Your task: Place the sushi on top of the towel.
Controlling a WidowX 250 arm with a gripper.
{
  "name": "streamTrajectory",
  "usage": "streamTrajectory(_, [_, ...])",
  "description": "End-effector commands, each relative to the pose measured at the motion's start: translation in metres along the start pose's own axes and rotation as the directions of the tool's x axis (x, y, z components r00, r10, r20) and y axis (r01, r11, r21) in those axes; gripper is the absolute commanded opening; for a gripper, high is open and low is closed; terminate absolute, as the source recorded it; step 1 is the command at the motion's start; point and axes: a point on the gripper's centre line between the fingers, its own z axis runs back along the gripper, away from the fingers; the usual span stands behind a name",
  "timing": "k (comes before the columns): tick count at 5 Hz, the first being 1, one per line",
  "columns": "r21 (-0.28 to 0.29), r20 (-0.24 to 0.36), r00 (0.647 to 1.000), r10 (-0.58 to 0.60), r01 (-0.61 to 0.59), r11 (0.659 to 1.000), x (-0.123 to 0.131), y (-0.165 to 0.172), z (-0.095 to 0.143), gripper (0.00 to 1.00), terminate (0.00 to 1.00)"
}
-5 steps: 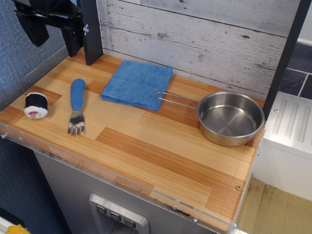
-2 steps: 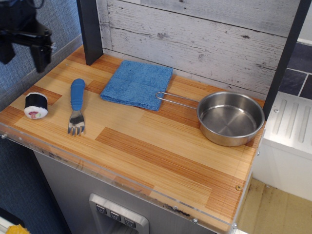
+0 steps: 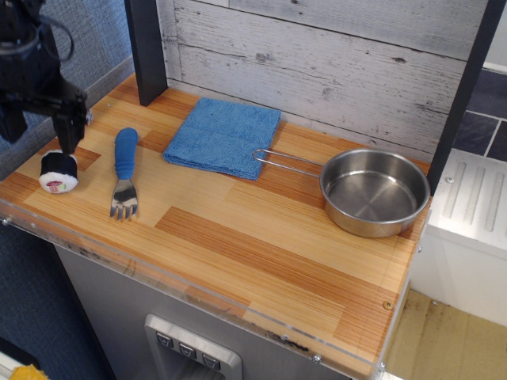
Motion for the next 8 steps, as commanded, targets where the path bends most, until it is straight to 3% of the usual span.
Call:
streamTrajectory(1, [0.05,-0.028,0.999,-0.028,0.03,0.998,-0.007,0.001,-0.018,1.0,0.0])
streamTrajectory(3, [0.061,0.002,1.0,-0.009,0.008,0.998,0.001,0.01,-0.028,1.0,0.0])
streamTrajectory(4, [0.053,-0.002,1.0,0.003,-0.003,0.999,-0.001,0.01,-0.028,0.0,0.0])
streamTrajectory(7, [0.038,0.019,1.0,-0.01,0.009,0.999,-0.008,0.006,-0.013,0.0,0.0])
streamTrajectory(8, [0.014,0.08,0.997,0.018,-0.02,1.0,-0.003,0.007,0.014,0.0,0.0])
